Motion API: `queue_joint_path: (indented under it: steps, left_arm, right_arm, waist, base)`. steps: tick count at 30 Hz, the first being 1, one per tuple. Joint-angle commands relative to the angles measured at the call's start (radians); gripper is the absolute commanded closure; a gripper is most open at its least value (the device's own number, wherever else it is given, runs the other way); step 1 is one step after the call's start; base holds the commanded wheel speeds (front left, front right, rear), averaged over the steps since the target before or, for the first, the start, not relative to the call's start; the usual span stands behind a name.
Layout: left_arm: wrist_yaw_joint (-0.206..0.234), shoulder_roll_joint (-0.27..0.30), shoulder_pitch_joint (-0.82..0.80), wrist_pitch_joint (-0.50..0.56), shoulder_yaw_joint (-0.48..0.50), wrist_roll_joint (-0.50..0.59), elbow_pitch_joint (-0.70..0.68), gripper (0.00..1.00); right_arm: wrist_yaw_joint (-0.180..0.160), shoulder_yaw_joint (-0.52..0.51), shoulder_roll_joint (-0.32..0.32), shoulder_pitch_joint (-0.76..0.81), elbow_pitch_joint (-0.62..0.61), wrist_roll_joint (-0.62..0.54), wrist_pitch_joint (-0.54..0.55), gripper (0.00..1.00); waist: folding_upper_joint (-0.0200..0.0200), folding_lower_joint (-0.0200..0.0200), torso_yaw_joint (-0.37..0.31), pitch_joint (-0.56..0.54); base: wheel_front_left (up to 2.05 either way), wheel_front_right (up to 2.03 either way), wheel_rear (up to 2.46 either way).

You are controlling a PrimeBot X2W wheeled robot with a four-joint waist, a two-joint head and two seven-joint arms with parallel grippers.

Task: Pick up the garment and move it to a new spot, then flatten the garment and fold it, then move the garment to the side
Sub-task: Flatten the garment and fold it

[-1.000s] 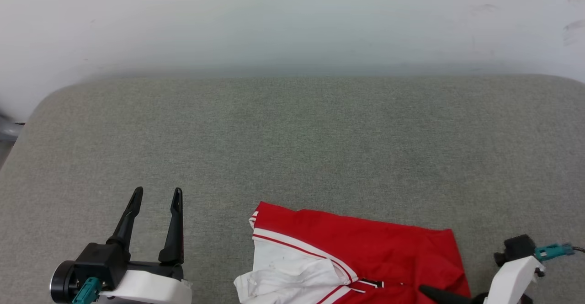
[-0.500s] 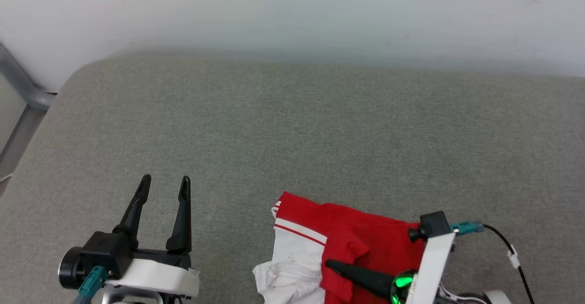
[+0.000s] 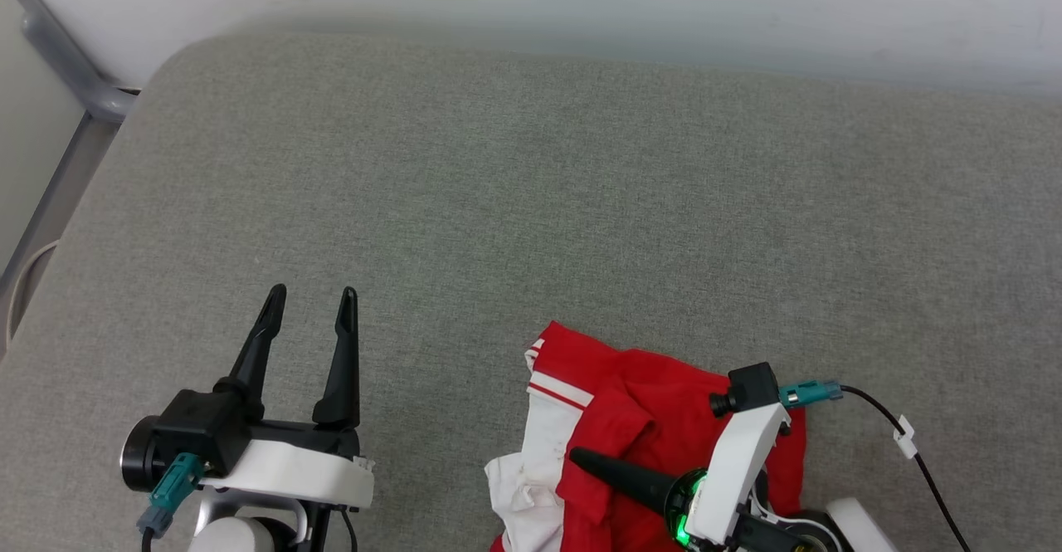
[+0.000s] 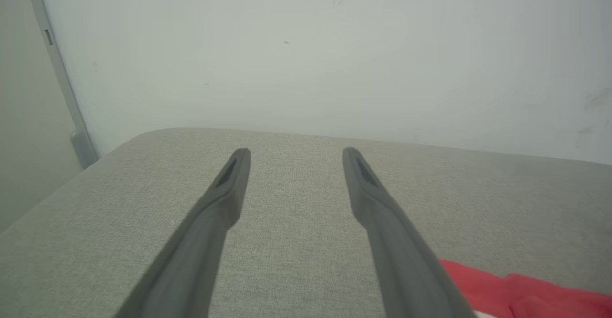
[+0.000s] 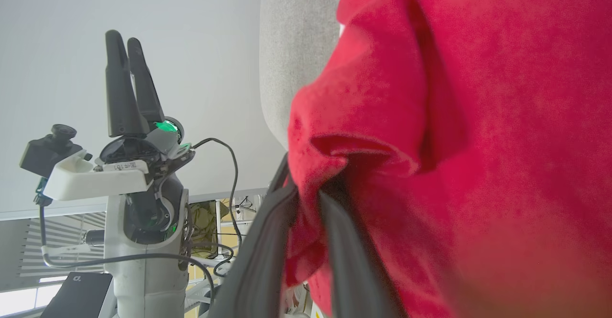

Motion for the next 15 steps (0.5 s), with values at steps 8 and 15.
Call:
queue_joint_path:
  steps: [8, 15]
  left_arm:
    - [-0.026, -0.002, -0.013, -0.002, 0.025, 0.032, 0.029, 0.00]
    - [-0.030, 0.004, 0.009, -0.002, 0.038, 0.049, 0.038, 0.00]
  right_arm:
    - [0.000, 0.065, -0.018, -0.038, -0.011, -0.023, -0.087, 0.00]
    - [-0.001, 0.096, -0.062, -0.046, -0.105, -0.110, -0.222, 0.00]
  waist:
    - [0.0000, -0.0001, -0.025, -0.028]
    - [0.0000, -0.0001, -0.057, -0.067]
  base:
    - [0.00, 0.00, 0.00]
    - [0.00, 0.00, 0.00]
